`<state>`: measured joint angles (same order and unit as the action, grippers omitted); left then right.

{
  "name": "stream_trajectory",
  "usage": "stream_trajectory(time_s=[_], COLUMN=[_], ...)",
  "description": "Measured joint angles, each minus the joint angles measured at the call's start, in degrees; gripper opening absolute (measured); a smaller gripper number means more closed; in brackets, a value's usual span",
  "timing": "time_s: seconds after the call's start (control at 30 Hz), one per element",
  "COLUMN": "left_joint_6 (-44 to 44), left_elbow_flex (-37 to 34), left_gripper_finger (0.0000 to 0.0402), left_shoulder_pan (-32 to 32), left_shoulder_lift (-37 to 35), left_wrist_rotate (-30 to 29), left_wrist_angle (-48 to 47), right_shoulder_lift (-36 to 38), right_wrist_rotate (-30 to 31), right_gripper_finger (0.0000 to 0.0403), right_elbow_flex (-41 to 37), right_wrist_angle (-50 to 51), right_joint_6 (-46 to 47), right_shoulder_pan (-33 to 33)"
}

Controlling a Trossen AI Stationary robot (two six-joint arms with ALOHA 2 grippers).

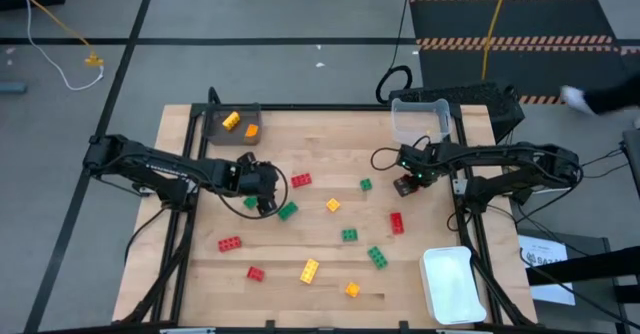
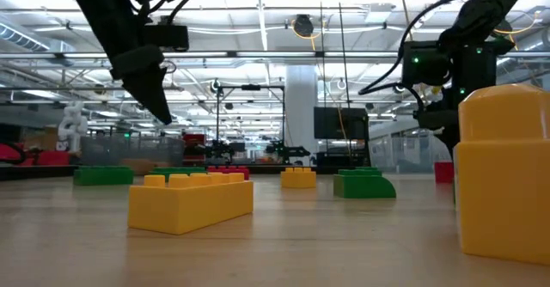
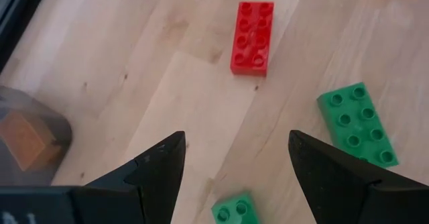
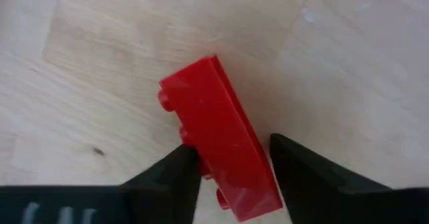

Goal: Sort & place blocks by color
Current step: Put the red gamepiece into the transparent bin

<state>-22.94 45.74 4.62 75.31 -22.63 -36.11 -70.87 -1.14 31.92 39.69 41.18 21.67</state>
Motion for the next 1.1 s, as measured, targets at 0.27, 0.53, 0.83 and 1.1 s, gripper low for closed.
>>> stream_trajectory(time_s=[0.27,0.53,0.83,1.1], left_joint_6=[-0.3,-0.3,-0.8,-1.2], left_elbow_flex=[-0.3,-0.3,-0.3,-0.4], left_gripper_finger=[0.0266,0.0266,0.0266,0.0266], left_shoulder_pan=[0.0,0.0,0.0,0.0], left_shoulder_lift=[0.0,0.0,0.0,0.0], left_wrist_rotate=[0.0,0.0,0.0,0.0], left_wrist_angle=[0.4,0.8,0.8,0.8], right_shoulder_lift=[1.3,6.3,14.5,16.0], right_wrist_rotate=[-0.6,-0.3,10.8,14.8], right_gripper_finger=[0.0076,0.0079,0.0077,0.0077], right_elbow_flex=[-0.1,1.2,10.9,16.4], right_wrist_angle=[-3.0,-9.7,-11.0,-11.0], right_joint_6=[-8.8,-14.7,-25.1,-34.4], right_shoulder_pan=[0.0,0.1,1.3,10.2])
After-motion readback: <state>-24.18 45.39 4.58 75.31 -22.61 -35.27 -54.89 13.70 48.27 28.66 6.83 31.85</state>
